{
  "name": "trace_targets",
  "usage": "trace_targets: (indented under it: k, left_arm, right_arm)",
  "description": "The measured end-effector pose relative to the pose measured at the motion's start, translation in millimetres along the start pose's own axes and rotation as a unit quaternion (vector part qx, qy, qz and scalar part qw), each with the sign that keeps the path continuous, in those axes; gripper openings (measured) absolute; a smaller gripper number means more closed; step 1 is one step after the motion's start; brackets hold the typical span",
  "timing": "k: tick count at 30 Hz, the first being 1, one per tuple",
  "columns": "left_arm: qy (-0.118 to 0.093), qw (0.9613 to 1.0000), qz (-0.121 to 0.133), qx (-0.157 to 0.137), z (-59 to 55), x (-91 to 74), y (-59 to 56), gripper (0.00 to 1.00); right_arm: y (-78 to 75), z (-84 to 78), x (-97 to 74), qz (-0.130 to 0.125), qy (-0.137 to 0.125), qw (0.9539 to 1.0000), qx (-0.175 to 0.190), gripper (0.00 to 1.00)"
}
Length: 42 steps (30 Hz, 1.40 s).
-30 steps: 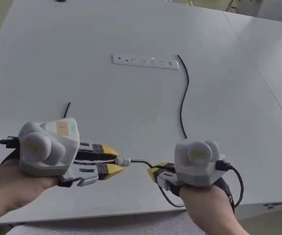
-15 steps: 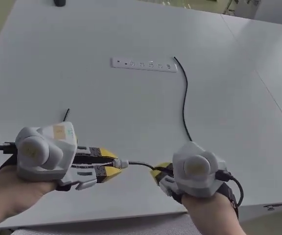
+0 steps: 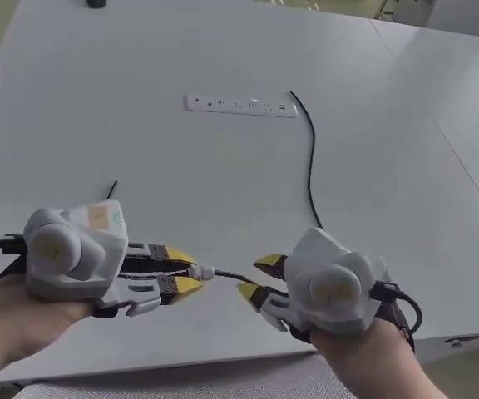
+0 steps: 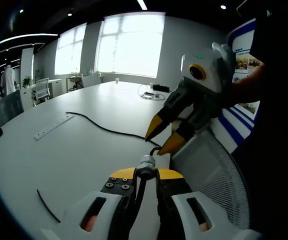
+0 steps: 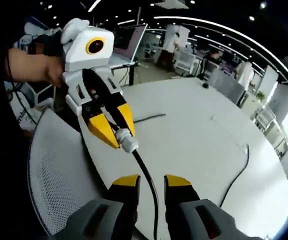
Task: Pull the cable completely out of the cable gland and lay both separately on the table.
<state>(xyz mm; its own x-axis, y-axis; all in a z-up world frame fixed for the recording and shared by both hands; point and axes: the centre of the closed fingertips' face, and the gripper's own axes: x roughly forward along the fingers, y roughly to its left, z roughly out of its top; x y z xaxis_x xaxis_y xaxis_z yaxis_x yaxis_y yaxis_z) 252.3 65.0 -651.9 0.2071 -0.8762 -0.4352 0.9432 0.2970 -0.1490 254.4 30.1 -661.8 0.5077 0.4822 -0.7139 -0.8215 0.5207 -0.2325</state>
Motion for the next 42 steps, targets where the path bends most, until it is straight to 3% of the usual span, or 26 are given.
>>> trace_targets:
  k: [2, 5, 9, 15, 21, 32, 34, 35, 38, 42]
  left_arm:
    - [0.001, 1.0000, 0.000, 0.000, -1.1, 0.1, -0.9, 0.15]
    - [0.001, 1.0000, -0.002, 0.000, -1.3, -0.5, -3.1, 0.15]
    - [0.003, 1.0000, -0.003, 0.000, -2.1, -1.4, -4.0, 0.15]
    - [0.003, 1.0000, -0.001, 0.002, -3.4, -2.3, -4.3, 0.15]
    - [-0.002, 1.0000, 0.003, -0.002, -3.0, -5.3, -3.6, 0.15]
    - [-0.003, 0.9999, 0.012, 0.002, -1.7, -7.3, -7.4, 0.15]
    - [-0.005, 0.9999, 0.014, 0.003, -0.9, -7.8, -7.2, 0.15]
    - [-0.008, 0.9998, 0.017, 0.004, 0.4, -8.2, -6.6, 0.15]
    - [-0.015, 0.9997, 0.021, -0.002, 4.0, -9.7, -4.2, 0.15]
    - [-0.012, 0.9996, 0.024, 0.001, 3.0, -8.9, -6.6, 0.15]
  right_arm:
    - [5.7, 3.1, 3.9, 0.002, 0.010, 0.9994, -0.032, 0.08]
    - [10.0, 7.7, 10.4, 0.002, 0.009, 0.9977, -0.067, 0.07]
    - [15.1, 14.2, 11.0, 0.012, -0.001, 0.9978, -0.065, 0.08]
    - [23.8, 16.5, 14.4, 0.023, 0.000, 0.9942, -0.105, 0.01]
    - [22.3, 19.4, 13.0, 0.006, -0.006, 0.9932, -0.116, 0.00]
    - [14.3, 7.7, 11.7, 0.003, 0.003, 0.9995, -0.031, 0.00]
    - [11.5, 5.1, 10.9, -0.001, 0.005, 0.9997, -0.025, 0.00]
    - [6.3, 5.9, 9.1, -0.018, -0.001, 0.9996, -0.022, 0.00]
    - [5.2, 2.1, 7.5, -0.013, -0.002, 0.9996, 0.027, 0.00]
    - [-1.5, -9.9, 9.0, -0.016, 0.006, 0.9986, 0.049, 0.00]
